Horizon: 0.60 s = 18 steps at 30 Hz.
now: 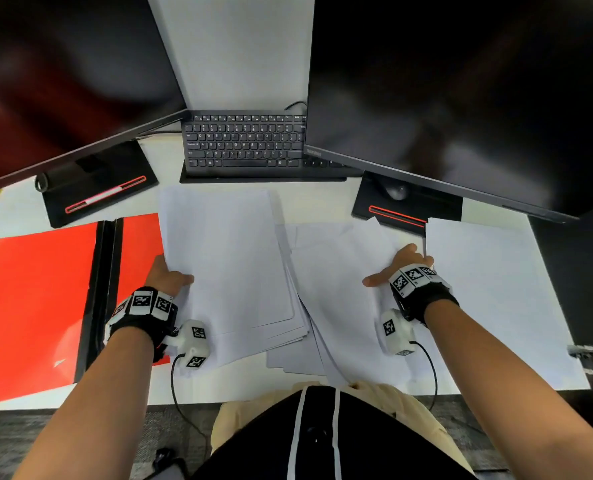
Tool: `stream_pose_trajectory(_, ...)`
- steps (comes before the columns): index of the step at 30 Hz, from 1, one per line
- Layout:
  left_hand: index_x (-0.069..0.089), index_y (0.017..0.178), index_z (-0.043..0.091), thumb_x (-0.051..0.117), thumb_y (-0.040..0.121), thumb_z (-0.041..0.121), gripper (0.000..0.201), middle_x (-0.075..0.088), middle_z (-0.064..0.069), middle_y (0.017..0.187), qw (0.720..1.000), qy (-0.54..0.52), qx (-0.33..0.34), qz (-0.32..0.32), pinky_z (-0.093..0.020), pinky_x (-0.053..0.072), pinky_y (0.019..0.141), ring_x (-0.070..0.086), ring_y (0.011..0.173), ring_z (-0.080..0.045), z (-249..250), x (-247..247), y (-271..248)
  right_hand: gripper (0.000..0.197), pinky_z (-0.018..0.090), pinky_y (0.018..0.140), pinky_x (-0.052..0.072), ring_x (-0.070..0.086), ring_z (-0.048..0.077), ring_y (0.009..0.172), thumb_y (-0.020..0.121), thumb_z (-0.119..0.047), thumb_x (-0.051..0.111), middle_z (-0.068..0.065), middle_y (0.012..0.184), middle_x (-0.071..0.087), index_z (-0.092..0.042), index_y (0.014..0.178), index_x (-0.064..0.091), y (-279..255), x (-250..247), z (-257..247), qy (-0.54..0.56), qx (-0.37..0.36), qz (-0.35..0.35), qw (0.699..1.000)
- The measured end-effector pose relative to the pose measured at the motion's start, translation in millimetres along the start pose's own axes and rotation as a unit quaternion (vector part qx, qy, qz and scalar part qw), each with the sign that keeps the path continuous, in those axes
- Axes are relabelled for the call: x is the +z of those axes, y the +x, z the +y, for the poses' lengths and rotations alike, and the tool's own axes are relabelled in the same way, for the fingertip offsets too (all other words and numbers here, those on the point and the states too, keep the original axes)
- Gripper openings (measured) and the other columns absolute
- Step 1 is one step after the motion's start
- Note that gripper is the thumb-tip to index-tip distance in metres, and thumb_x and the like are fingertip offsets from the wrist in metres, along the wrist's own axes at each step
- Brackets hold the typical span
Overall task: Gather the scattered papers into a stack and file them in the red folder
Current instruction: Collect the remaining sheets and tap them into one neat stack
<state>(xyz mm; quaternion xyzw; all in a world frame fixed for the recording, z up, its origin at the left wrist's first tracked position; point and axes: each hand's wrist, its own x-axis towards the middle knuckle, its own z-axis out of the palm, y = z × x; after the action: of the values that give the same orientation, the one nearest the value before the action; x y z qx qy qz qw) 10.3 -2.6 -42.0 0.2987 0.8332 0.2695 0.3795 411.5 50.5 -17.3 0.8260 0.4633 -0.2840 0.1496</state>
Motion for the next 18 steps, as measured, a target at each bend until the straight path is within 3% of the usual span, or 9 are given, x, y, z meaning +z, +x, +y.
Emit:
stream_pose_trajectory(5,0.038,0.132,-0.004,0.063,0.079,-0.009,0.058,0.052,-0.024,0.131,1.000,-0.004,-0.006,-0.005,-0.040,0.040,0.090,0.051,0.119,-0.040,-1.4,0.0,-1.1,0.120,0.046,0.111,0.031,0.025,0.035,0.136,0.054,-0.063,0.079,0.015,0.142,0.030,-0.006,0.143,0.022,0.5,-2.8,-2.3,-0.048,0.006,0.021,0.999)
stream_pose_trajectory(10,0.037,0.132,-0.005,0.061,0.080,-0.010,0.057,0.051,-0.026,0.131,1.000,-0.001,-0.007,-0.005,-0.040,0.039,0.090,0.050,0.120,-0.040,-0.8,1.1,-3.0,0.111,0.050,0.110,0.033,0.021,0.036,0.141,0.060,-0.048,0.083,0.014,0.152,0.017,-0.009,0.144,0.022,1.8,1.6,-0.6,0.012,-0.018,-0.011,1.000)
stream_pose_trajectory(12,0.037,0.132,-0.005,0.061,0.080,-0.010,0.057,0.050,-0.026,0.131,1.000,-0.001,-0.010,-0.005,-0.040,0.039,0.090,0.049,0.120,-0.040,-0.6,1.3,-4.1,0.106,0.047,0.106,0.039,0.037,0.035,0.134,0.058,-0.041,0.086,0.013,0.147,0.030,-0.008,0.141,0.027,3.7,-0.5,0.6,0.049,-0.043,-0.029,0.997)
stream_pose_trajectory(14,0.037,0.132,-0.004,0.061,0.081,-0.008,0.057,0.050,-0.026,0.131,1.000,0.000,-0.016,-0.008,-0.040,0.039,0.089,0.049,0.121,-0.040,-1.0,0.8,-3.7,0.098,0.047,0.100,0.045,0.049,0.035,0.122,0.054,-0.035,0.088,0.010,0.130,0.048,-0.008,0.131,0.034,4.9,-7.0,3.6,0.096,-0.060,-0.045,0.993)
stream_pose_trajectory(16,0.036,0.132,-0.004,0.062,0.081,-0.007,0.057,0.050,-0.025,0.132,1.000,0.005,-0.023,-0.009,-0.041,0.040,0.091,0.049,0.121,-0.040,-0.8,-0.2,-2.9,0.085,0.044,0.096,0.047,0.052,0.034,0.116,0.059,-0.026,0.087,0.008,0.118,0.051,-0.009,0.126,0.038,4.0,-16.2,6.6,0.138,-0.070,-0.061,0.986)
stream_pose_trajectory(18,0.036,0.133,-0.004,0.063,0.081,-0.006,0.058,0.049,-0.025,0.133,1.000,0.011,-0.025,-0.012,-0.044,0.040,0.094,0.048,0.122,-0.040,-0.9,-0.1,-2.3,0.068,0.040,0.095,0.047,0.054,0.034,0.115,0.066,-0.016,0.082,0.009,0.118,0.054,-0.005,0.123,0.047,0.9,-25.9,7.9,0.138,-0.092,-0.048,0.985)
